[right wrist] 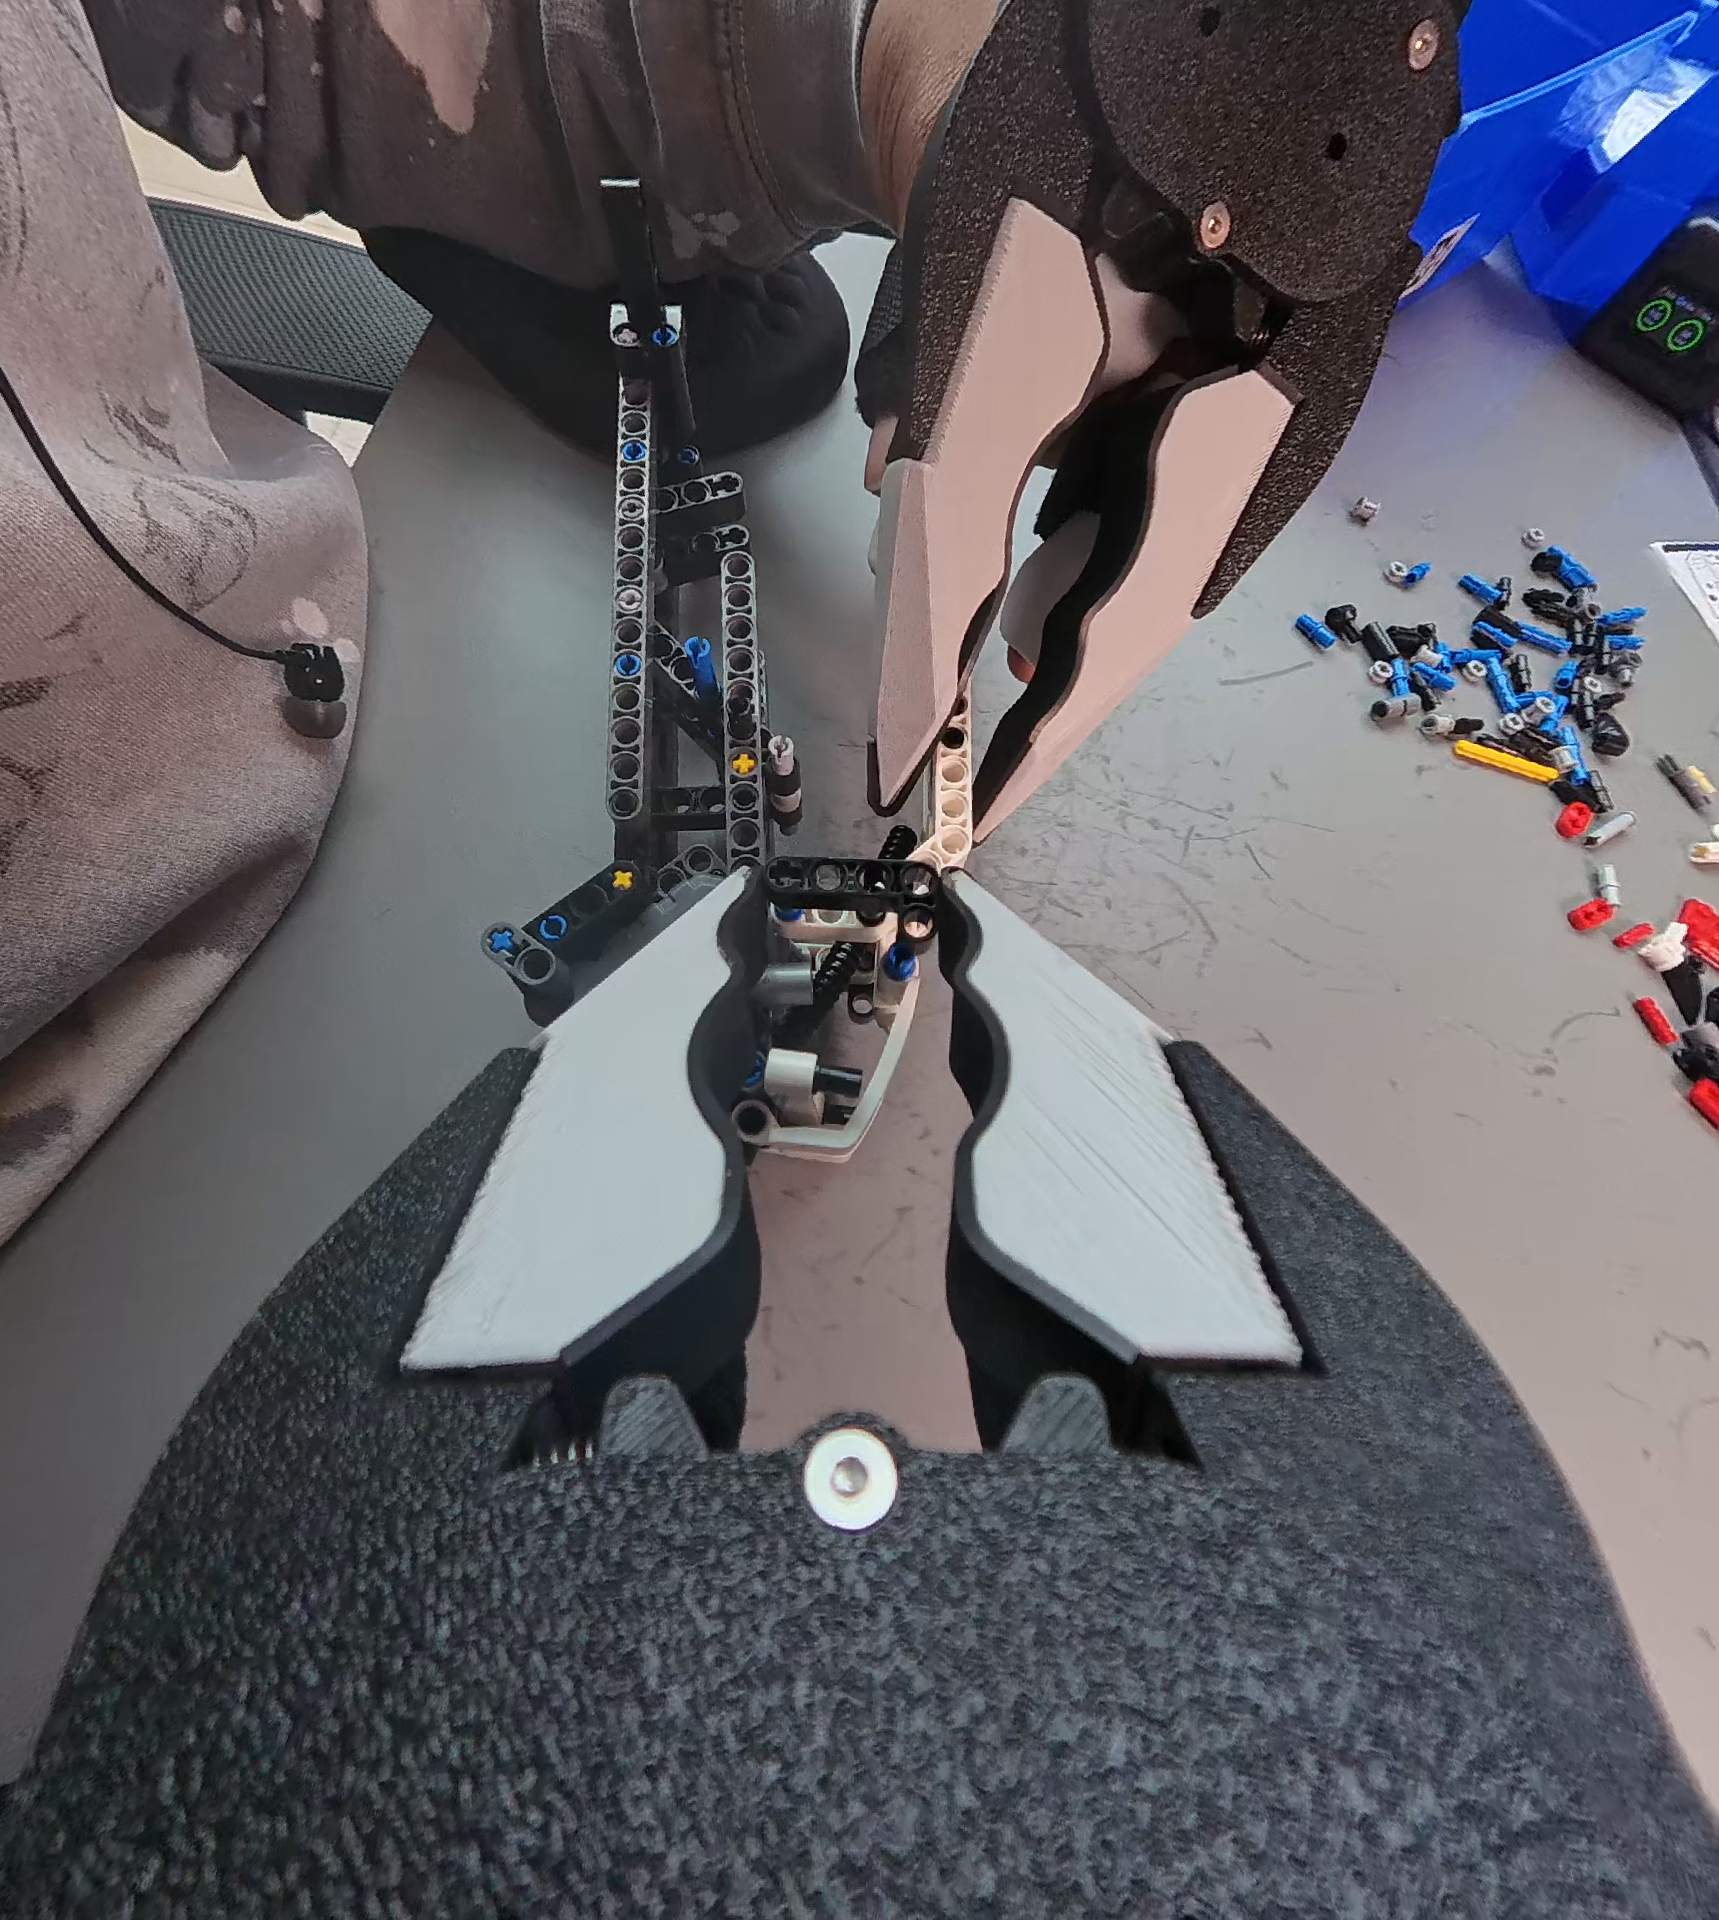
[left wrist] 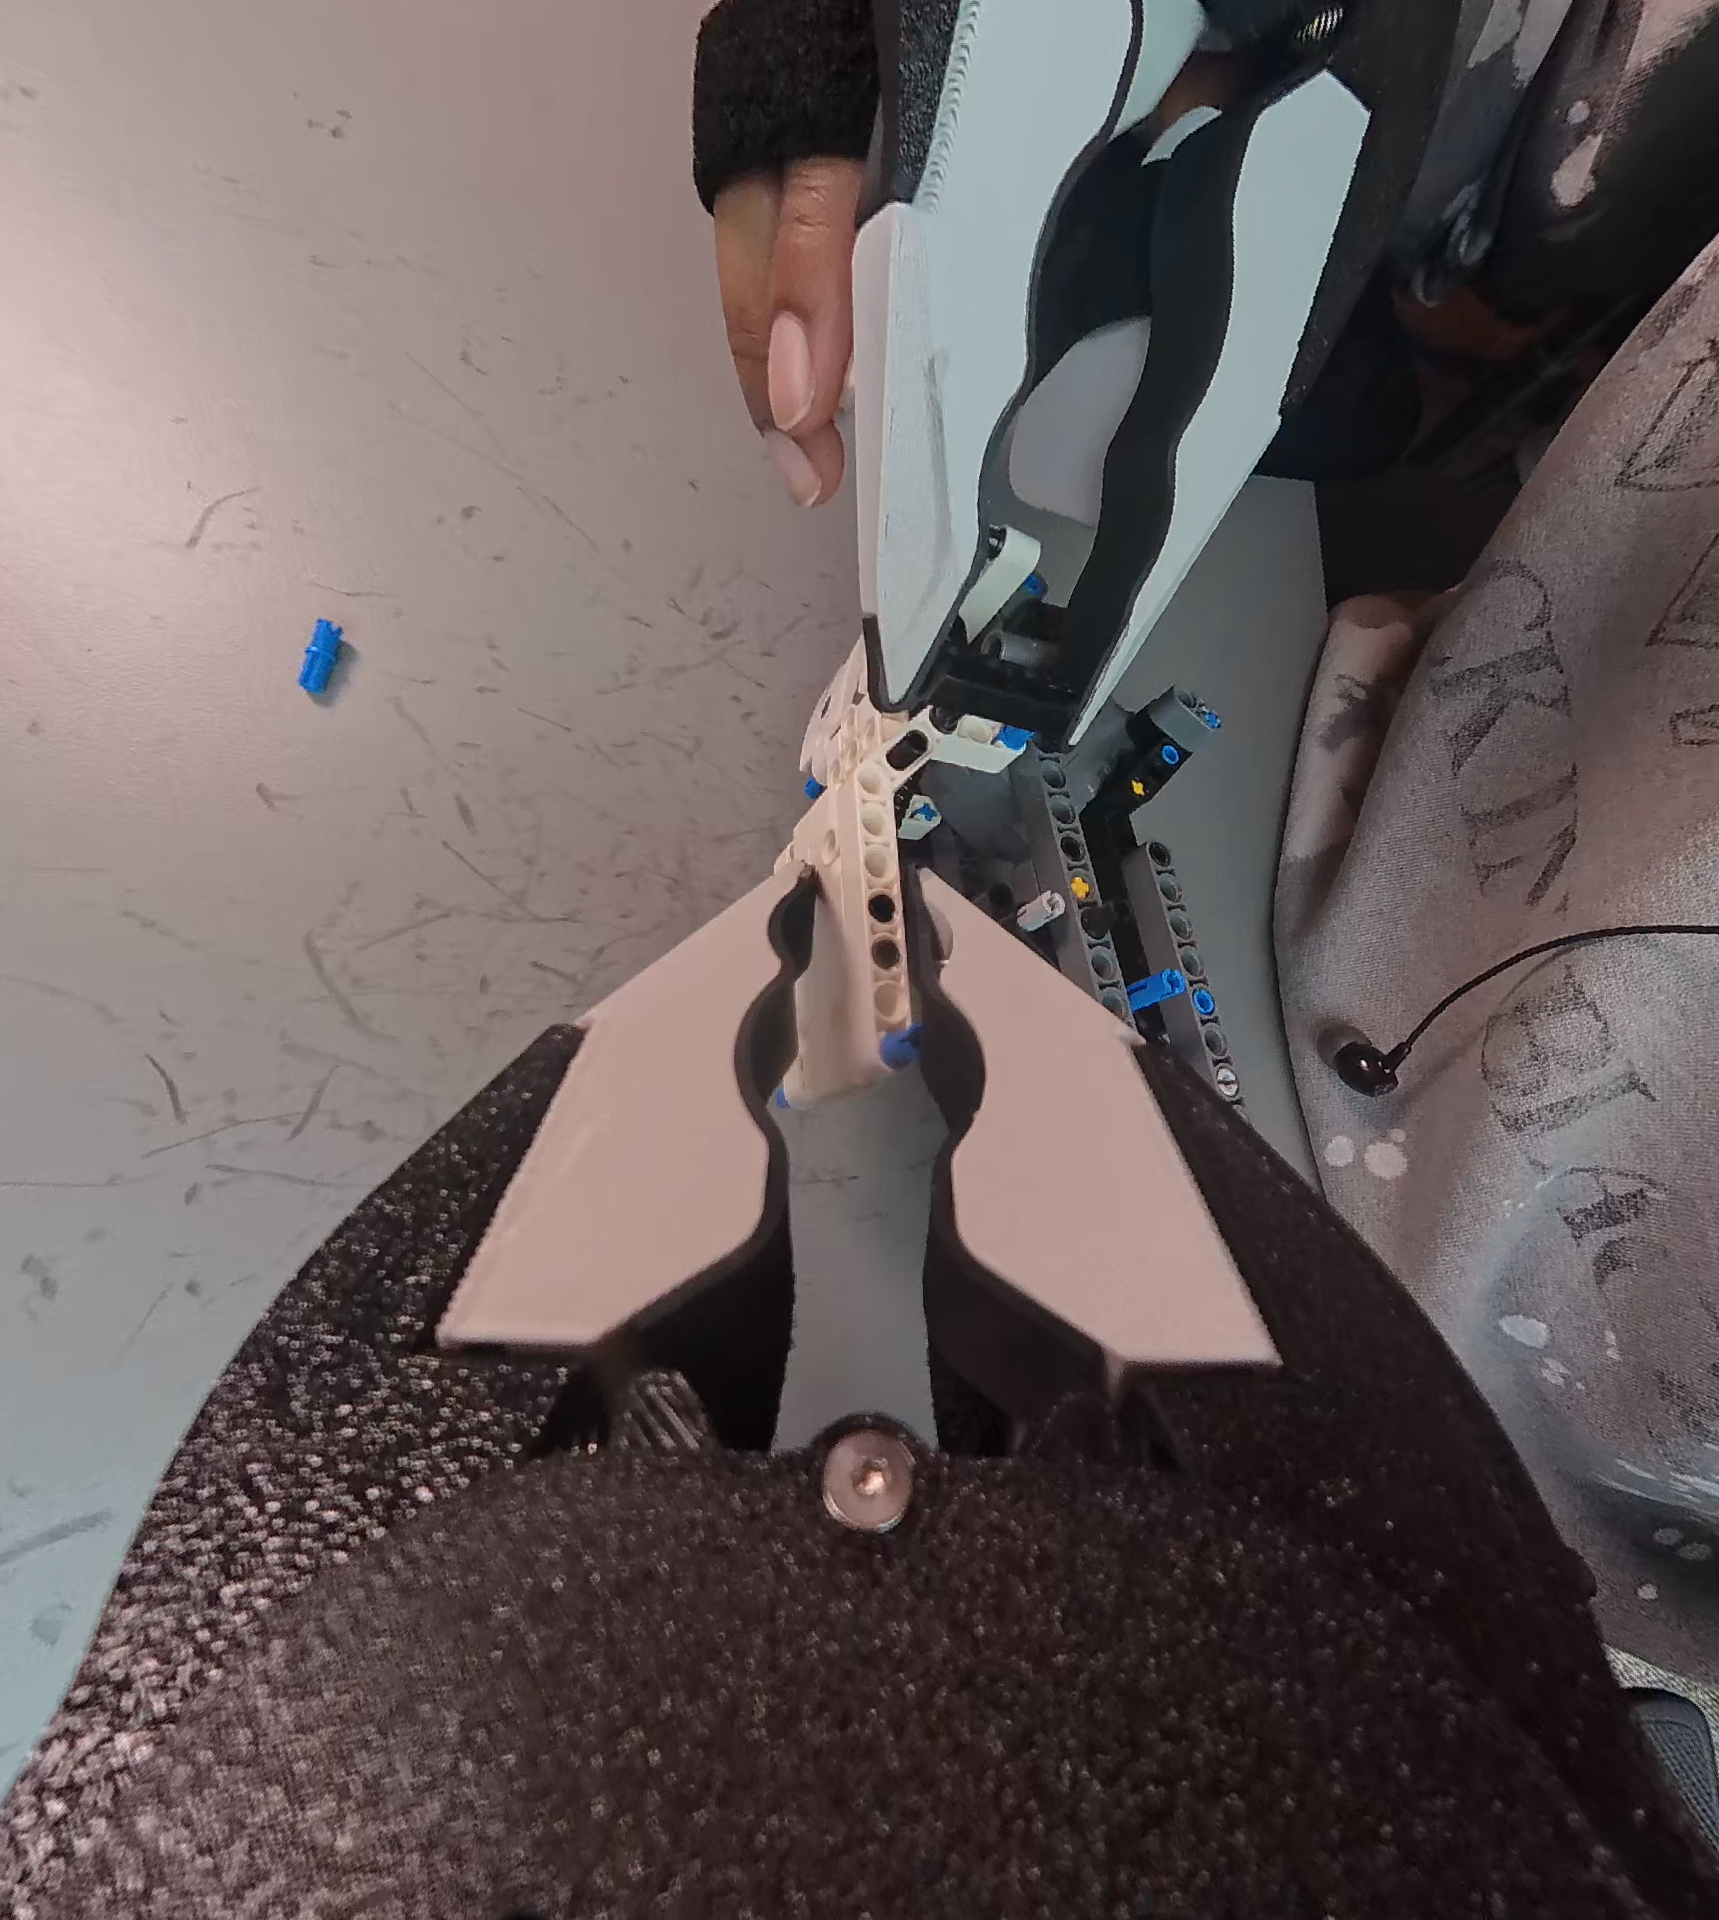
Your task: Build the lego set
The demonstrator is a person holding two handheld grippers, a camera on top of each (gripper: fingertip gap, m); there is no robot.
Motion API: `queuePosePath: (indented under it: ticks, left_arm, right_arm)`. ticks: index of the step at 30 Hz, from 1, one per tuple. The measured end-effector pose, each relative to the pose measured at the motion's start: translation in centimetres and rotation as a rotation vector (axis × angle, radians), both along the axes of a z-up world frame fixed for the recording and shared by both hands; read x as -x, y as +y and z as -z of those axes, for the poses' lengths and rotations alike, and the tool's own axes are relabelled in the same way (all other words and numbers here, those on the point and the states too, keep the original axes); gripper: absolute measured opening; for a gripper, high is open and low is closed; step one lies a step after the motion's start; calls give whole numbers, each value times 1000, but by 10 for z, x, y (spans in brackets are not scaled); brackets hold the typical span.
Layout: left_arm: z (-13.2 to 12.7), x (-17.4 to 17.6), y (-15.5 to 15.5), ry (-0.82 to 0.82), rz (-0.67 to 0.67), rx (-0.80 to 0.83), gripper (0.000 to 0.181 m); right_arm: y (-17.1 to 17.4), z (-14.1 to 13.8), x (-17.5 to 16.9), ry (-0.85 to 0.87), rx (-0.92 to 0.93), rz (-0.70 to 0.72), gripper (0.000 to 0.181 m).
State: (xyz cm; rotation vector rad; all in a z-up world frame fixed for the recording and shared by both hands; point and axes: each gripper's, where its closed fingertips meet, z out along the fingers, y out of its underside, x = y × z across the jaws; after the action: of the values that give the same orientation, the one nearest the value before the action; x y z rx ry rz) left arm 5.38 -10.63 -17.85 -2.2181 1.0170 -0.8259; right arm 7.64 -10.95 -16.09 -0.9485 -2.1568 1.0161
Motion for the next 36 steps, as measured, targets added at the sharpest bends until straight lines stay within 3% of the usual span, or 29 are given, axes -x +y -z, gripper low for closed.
queuePosePath:
  ticks: [13, 24, 36]
  left_arm:
    - [0, -2, 0, -5, 5, -4, 16]
    - [1, -1, 1, -12, 0, -9, 16]
    - [1, -1, 1, -15, -1, -12, 16]
  right_arm:
    - [17, -12, -14, 11, 36, 6, 32]
    - [-4, 0, -5, -19, 54, -50, 32]
    - [-4, 1, -5, -30, 24, -42, 32]
